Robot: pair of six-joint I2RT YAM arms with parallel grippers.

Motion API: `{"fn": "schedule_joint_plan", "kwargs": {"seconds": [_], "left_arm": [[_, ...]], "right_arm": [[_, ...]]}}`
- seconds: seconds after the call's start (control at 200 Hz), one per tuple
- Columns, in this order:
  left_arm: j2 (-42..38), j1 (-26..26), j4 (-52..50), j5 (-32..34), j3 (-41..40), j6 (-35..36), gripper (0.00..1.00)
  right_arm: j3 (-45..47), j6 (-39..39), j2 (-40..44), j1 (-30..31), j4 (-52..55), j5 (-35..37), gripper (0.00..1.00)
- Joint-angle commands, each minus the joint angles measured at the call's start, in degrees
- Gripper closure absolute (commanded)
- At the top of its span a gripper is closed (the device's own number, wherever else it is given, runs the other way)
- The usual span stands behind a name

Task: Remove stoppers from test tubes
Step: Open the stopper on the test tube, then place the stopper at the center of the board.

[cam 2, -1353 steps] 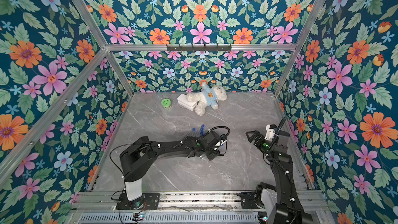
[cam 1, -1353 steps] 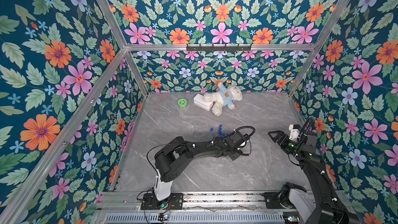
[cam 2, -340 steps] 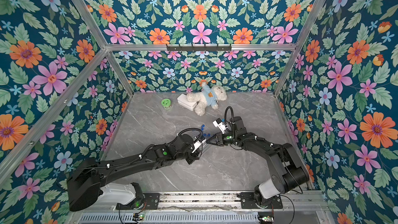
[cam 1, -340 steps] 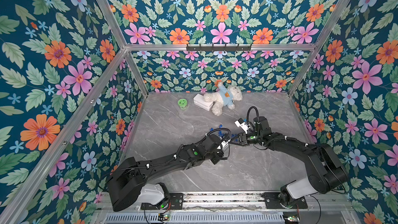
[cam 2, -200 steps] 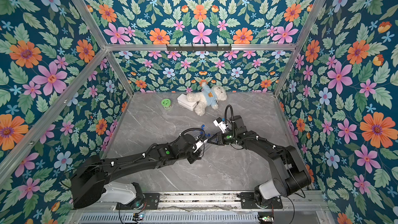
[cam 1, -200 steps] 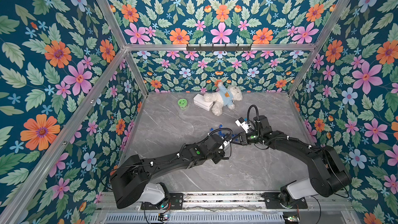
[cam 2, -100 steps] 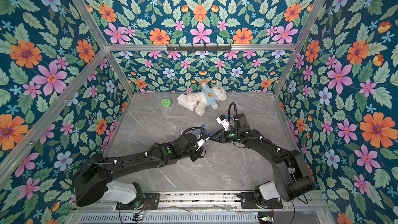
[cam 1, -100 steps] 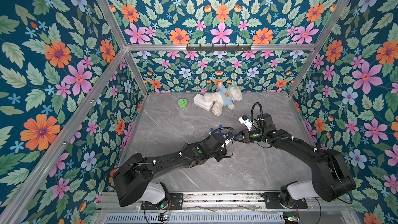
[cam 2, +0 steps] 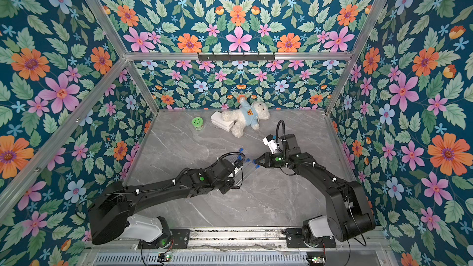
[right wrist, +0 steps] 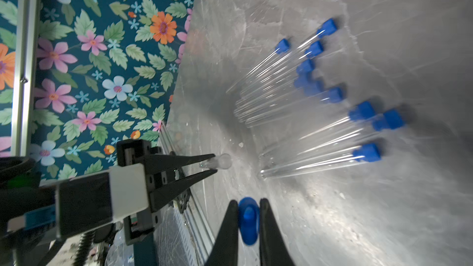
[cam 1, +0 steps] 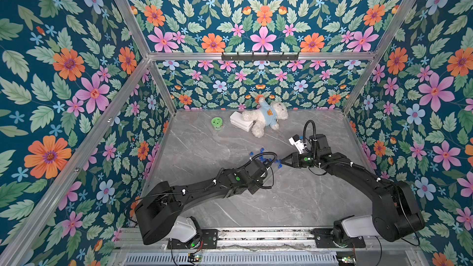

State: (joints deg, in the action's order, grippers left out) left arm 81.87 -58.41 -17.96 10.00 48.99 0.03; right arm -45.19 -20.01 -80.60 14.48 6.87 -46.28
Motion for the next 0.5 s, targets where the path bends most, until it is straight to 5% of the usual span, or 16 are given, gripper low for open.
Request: {"fn": "schedule_joint_plan", "kwargs": {"seconds": [0.0,0.495], "left_arm": [[0.81,1.94,-2.07,2.49,0.48,-1.56,1.0],[5.91,15.58,-6.56,1.54,3.12,-5.55,1.0]], "right_arm": [[1.51,0.0,-0.32,-2.67,1.68,5.99,1.0],[5.83,-4.85,-7.4,-8.41,-4.46,10.16,0.94]]}}
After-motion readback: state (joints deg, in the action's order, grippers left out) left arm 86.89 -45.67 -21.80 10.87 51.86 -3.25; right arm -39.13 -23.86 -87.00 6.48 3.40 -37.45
